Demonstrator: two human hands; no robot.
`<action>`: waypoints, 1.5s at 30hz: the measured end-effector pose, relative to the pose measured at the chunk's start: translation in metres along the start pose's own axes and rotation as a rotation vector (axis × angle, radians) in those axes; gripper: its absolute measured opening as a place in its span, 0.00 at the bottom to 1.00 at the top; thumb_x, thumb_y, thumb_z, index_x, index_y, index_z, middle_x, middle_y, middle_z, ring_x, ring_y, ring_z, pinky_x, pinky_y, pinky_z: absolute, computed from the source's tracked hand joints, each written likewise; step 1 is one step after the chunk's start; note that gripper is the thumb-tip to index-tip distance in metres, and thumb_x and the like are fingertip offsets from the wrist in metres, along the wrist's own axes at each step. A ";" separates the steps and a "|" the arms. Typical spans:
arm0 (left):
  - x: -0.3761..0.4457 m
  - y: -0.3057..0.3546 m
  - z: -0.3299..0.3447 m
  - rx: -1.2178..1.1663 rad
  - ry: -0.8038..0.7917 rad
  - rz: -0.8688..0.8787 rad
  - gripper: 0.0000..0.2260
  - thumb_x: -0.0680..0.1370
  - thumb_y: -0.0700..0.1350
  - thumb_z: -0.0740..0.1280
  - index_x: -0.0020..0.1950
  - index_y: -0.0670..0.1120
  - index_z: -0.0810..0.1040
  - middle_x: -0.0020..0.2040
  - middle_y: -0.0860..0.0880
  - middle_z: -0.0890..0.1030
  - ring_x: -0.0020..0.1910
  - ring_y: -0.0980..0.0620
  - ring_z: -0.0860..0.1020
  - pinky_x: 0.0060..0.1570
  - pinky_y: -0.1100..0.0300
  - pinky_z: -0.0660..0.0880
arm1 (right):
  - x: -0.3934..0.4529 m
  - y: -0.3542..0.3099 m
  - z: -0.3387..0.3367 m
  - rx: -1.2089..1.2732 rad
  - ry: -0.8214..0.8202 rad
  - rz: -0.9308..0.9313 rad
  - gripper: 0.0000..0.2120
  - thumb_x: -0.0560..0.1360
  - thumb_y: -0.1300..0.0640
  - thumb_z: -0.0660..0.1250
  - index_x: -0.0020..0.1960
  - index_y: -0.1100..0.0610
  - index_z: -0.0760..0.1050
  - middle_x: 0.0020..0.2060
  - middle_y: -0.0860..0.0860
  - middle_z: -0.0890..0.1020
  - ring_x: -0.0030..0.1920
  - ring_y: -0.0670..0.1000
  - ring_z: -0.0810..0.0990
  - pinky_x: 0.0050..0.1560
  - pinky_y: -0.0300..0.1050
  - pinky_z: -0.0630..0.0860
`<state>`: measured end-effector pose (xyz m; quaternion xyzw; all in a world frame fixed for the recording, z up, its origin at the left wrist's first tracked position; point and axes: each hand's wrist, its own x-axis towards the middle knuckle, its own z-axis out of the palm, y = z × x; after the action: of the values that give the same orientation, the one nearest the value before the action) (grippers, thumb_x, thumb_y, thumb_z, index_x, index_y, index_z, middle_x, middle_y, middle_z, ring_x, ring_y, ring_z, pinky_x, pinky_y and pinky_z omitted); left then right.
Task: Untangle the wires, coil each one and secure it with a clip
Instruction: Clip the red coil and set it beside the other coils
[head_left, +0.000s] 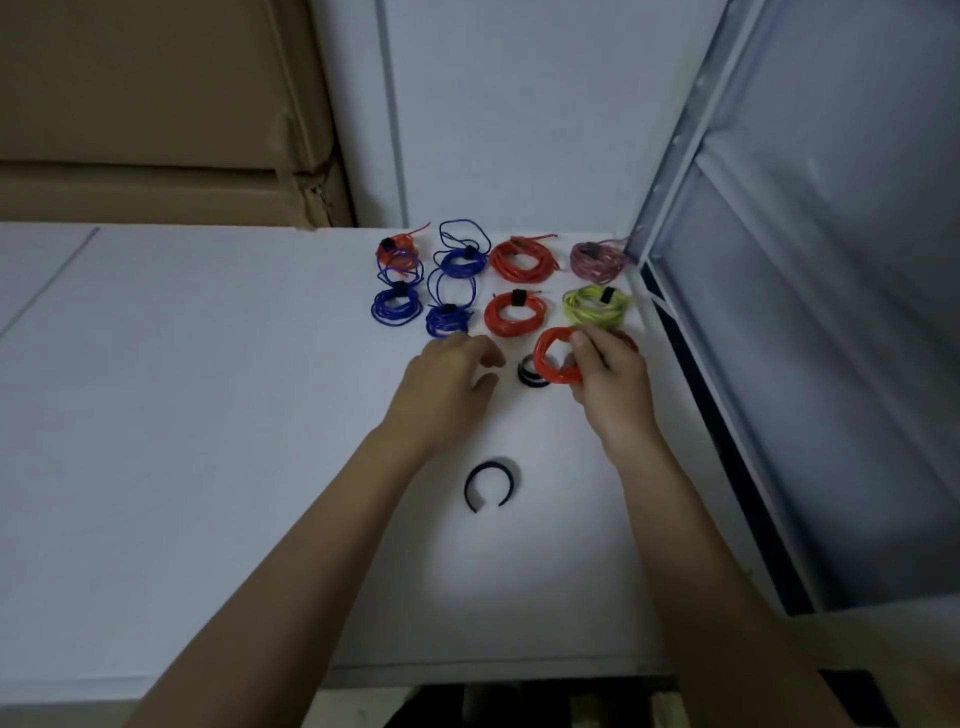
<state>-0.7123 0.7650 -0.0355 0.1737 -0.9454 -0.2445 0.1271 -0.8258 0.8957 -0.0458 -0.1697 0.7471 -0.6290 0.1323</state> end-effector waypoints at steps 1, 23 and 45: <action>-0.010 -0.001 -0.003 0.000 0.017 0.017 0.09 0.78 0.42 0.66 0.58 0.45 0.78 0.54 0.47 0.78 0.53 0.47 0.75 0.52 0.55 0.72 | -0.004 0.002 0.002 -0.026 -0.025 -0.018 0.09 0.81 0.58 0.60 0.47 0.52 0.78 0.37 0.43 0.77 0.41 0.43 0.76 0.48 0.43 0.73; -0.056 0.000 -0.020 -0.241 -0.065 -0.150 0.03 0.78 0.44 0.67 0.48 0.46 0.79 0.37 0.54 0.81 0.32 0.59 0.80 0.39 0.61 0.79 | -0.059 -0.022 0.014 -0.043 -0.331 -0.190 0.11 0.81 0.60 0.59 0.49 0.47 0.77 0.36 0.48 0.76 0.36 0.38 0.75 0.38 0.31 0.72; -0.050 -0.005 -0.053 -0.783 -0.280 -0.346 0.20 0.81 0.53 0.59 0.49 0.38 0.82 0.32 0.50 0.69 0.31 0.56 0.67 0.36 0.65 0.69 | -0.067 -0.027 0.016 -0.271 -0.400 -0.340 0.09 0.80 0.60 0.62 0.54 0.55 0.79 0.35 0.44 0.77 0.37 0.41 0.76 0.42 0.32 0.73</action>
<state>-0.6485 0.7581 -0.0009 0.2332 -0.7467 -0.6228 0.0114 -0.7563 0.9054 -0.0225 -0.4292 0.7442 -0.4906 0.1460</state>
